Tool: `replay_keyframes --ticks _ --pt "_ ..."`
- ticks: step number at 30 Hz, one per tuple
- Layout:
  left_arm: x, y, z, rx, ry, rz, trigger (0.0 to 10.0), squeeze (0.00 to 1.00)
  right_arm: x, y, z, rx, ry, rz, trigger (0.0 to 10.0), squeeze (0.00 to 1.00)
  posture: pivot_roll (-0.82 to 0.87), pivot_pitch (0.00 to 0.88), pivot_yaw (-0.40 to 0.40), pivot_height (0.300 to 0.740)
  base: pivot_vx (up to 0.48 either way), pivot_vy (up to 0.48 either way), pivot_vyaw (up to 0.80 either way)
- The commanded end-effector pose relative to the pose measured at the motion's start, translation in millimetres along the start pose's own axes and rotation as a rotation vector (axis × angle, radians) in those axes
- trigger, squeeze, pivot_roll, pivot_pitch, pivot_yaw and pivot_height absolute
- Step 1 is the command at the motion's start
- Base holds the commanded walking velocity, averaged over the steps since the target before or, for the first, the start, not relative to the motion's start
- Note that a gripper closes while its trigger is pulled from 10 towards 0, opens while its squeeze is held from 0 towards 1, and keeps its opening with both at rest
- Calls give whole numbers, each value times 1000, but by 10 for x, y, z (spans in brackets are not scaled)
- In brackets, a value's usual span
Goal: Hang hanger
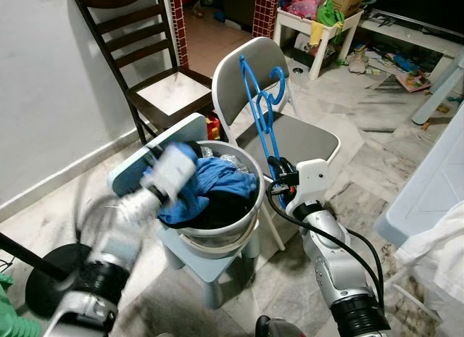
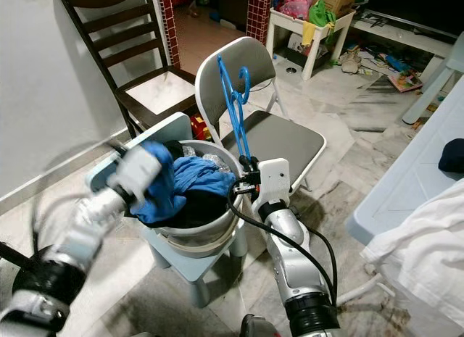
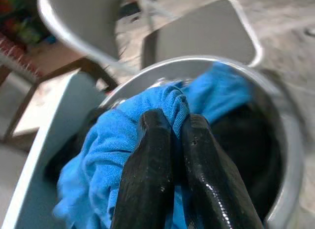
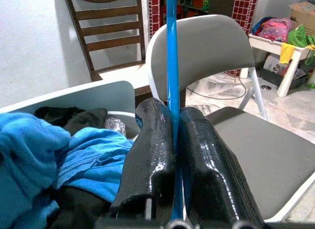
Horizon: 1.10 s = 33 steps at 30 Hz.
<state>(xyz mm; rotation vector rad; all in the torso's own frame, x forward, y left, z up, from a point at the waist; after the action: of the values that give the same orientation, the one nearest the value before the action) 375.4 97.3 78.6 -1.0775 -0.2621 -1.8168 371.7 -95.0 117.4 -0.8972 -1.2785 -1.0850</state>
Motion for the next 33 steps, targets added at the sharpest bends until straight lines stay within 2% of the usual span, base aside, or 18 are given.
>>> replay_keyframes --ticks 1,2,3,7,15,22,25,27,30,32,33 --pt "-39 12 -375 -186 119 4 0 0 25 15 11 6 -8 -9 10000 0 -118 74 -4 740 0 0 0" --pt "-77 12 -512 -244 145 13 0 0 23 16 26 8 -8 -9 10000 0 -118 74 -4 740 0 0 0" --pt "-95 9 -569 -270 161 17 0 0 23 17 32 10 -8 -9 10000 0 -118 74 -4 740 0 0 0" --pt "-140 -2 -717 -336 189 23 0 0 24 29 54 14 -6 -9 10000 0 -117 77 -3 740 0 0 0" --pt "-234 -31 -838 -392 194 37 39 0 19 37 65 15 -4 -9 10000 0 -114 75 1 740 0 0 0" --pt "-240 -45 -770 -351 159 24 0 0 12 40 78 18 -3 -9 10000 0 -108 72 1 740 0 0 0" --pt "-169 2 -589 -245 149 -3 0 0 6 43 83 19 -3 -7 10000 0 -106 72 1 740 0 0 0" --pt "59 30 -208 -48 149 -106 0 0 7 49 82 19 -3 -7 10000 0 -104 72 0 740 0 0 0" --pt "404 -62 340 207 175 -250 0 0 6 56 70 16 0 -6 10000 0 -102 73 1 740 0 0 0" --pt "518 -114 562 273 191 -280 0 0 5 58 64 14 0 -6 10000 0 -97 74 1 740 0 0 0" --pt "678 -179 793 338 212 -326 0 0 1 61 61 13 2 -5 10000 0 -92 73 2 740 0 0 0"
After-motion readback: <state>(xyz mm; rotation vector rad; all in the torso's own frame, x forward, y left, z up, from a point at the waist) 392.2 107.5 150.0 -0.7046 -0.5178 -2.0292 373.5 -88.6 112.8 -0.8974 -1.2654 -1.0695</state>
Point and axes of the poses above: a point about 5 cm out from each wrist's last joint towards the gripper, its own y axis pointing out of the wrist towards the gripper, its own x axis along the axis of the wrist's last joint, z = x × y, the point moved 6 cm from there along y, pointing out of the wrist towards the gripper, and after that the axes turned 6 degrees about y, right-handed, at the moved point
